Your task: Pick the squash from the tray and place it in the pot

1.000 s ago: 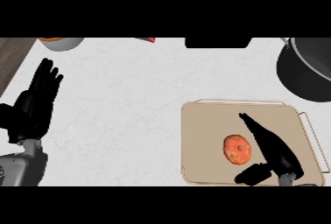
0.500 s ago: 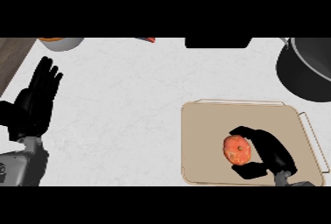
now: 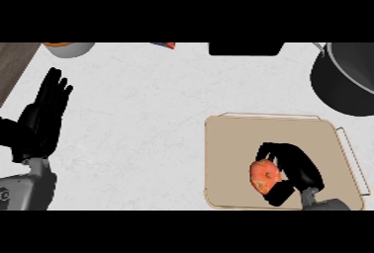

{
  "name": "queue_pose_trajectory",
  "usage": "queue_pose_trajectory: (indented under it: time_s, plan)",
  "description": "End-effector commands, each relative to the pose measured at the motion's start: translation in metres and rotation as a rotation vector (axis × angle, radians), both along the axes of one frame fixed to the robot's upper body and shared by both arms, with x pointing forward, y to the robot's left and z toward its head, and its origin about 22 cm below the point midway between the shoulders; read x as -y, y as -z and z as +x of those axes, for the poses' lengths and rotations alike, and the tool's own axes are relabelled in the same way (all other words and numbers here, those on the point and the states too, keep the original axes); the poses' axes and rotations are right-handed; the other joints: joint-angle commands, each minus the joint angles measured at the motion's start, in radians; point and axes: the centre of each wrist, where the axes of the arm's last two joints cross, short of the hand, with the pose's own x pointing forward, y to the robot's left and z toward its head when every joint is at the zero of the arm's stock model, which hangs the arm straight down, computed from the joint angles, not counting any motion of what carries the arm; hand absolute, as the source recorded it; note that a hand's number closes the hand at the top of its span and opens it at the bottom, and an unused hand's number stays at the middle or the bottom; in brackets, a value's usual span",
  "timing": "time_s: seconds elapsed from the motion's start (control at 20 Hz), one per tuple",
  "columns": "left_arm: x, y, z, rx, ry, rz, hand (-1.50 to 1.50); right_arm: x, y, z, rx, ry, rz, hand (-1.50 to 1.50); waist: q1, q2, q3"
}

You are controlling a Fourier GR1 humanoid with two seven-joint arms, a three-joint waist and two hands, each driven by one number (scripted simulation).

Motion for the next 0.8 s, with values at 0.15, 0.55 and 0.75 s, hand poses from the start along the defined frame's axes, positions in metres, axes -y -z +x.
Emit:
queue_pose_trajectory:
  time_s: [0.15, 0.55, 0.75]
  plan:
    - [-0.001, -0.008, 0.002, 0.003, -0.014, 0.016, 0.00, 0.026, -0.004, -0.025, -0.004, -0.328, -0.040, 1.50, -0.008, 0.004, 0.011]
    - [-0.019, -0.003, -0.005, -0.016, -0.054, 0.019, 0.00, 0.087, -0.054, -0.066, 0.052, -0.986, -0.008, 1.50, -0.053, -0.008, 0.012]
    - [-0.022, 0.001, -0.005, -0.020, -0.090, 0.014, 0.00, 0.137, -0.096, -0.059, 0.332, -0.851, 0.153, 1.50, -0.087, -0.005, 0.011]
